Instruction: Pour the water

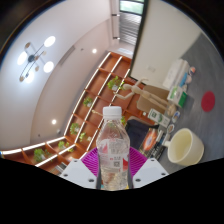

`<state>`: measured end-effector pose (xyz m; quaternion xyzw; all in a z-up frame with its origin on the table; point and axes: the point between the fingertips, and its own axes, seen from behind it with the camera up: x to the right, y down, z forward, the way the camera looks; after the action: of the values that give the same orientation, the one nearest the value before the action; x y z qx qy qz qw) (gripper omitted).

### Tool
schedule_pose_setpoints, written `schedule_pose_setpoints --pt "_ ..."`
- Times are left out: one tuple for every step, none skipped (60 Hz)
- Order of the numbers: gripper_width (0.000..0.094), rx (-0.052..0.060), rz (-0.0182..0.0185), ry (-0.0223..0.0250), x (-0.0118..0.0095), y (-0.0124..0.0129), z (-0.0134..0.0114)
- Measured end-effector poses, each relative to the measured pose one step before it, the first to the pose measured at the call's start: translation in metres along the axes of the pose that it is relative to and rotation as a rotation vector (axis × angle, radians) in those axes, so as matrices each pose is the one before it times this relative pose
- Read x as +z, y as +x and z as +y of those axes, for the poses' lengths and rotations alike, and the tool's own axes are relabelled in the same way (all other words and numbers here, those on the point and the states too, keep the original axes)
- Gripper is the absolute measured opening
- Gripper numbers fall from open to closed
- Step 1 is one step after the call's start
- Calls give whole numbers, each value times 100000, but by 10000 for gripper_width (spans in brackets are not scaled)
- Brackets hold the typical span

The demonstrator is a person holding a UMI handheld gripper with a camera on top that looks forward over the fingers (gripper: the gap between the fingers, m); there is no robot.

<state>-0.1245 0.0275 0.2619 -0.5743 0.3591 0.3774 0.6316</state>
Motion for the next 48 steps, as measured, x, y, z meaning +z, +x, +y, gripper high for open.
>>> schedule_pose_setpoints --pt "390 -6468 512 103 81 -192 -503" --pt "391 -6478 893 192 90 -69 -555" --pt "392 -6294 1316 108 100 59 -550" --pt "390 -6420 1554 118 68 203 -502" --pt "390 -6459 973 838 -185 411 -321" --pt "389 -6137 2580 -464 262 279 -567" --pt "389 -6167 2288 -157 195 536 -429" --pt "388 -6088 2512 -198 199 631 -408" --pt "389 -6019 2593 -289 152 706 -307" --pt "389 -5757 2386 28 181 693 -323" --pt "388 -5498 2194 363 193 622 -426" --pt "388 -5105 2258 471 -47 597 -288" --pt "388 -4758 2555 354 207 893 -303" --pt "389 -4332 2788 358 205 917 -253" --pt "394 -4662 2412 892 695 1533 490" --pt "396 -3958 2459 131 154 889 -194" --pt "396 -3595 2355 -132 169 876 -91" --pt "397 -3189 2296 60 187 813 25" --pt "396 -2422 2223 -688 -342 440 -562" --pt "395 -2336 1867 -173 199 763 78" --pt "396 -2079 1635 -72 242 753 67" --pt "395 -1835 1355 513 864 1054 732" --pt "395 -1076 1413 -576 -415 250 -480" --pt "395 -1051 1238 378 832 890 851" --pt "395 -750 1050 -68 579 1052 330" --pt "395 -281 1317 -766 -181 41 -498" --pt "396 -304 1064 -315 246 509 309" --pt "395 -264 1021 -305 211 473 364" --pt "395 -249 990 -374 240 475 417" --pt "395 -72 1083 -667 213 554 517" --pt "394 238 1155 -968 278 466 542" --pt "396 292 520 -296 1225 1756 1684" --pt "395 565 1182 -1448 -359 -344 -457" --pt "396 539 739 -695 271 442 546" --pt "396 591 810 -603 316 430 539" --pt "396 675 856 -612 286 407 533" --pt "395 663 830 -689 277 406 527" --pt "395 471 715 -682 252 350 468" --pt "395 31 452 16 681 936 1402" --pt "395 -22 834 -828 174 -187 -492" --pt "396 -65 741 -436 273 309 365" --pt "396 -80 970 -669 111 -191 -157" --pt "396 -149 671 -436 278 197 131" --pt "396 -257 512 -329 266 214 136" --pt "395 -319 326 -239 262 159 173" --pt "394 -157 -3 129 247 970 1307" --pt "394 -333 137 -357 466 -55 -6" --pt "395 -318 200 -48 371 89 614"
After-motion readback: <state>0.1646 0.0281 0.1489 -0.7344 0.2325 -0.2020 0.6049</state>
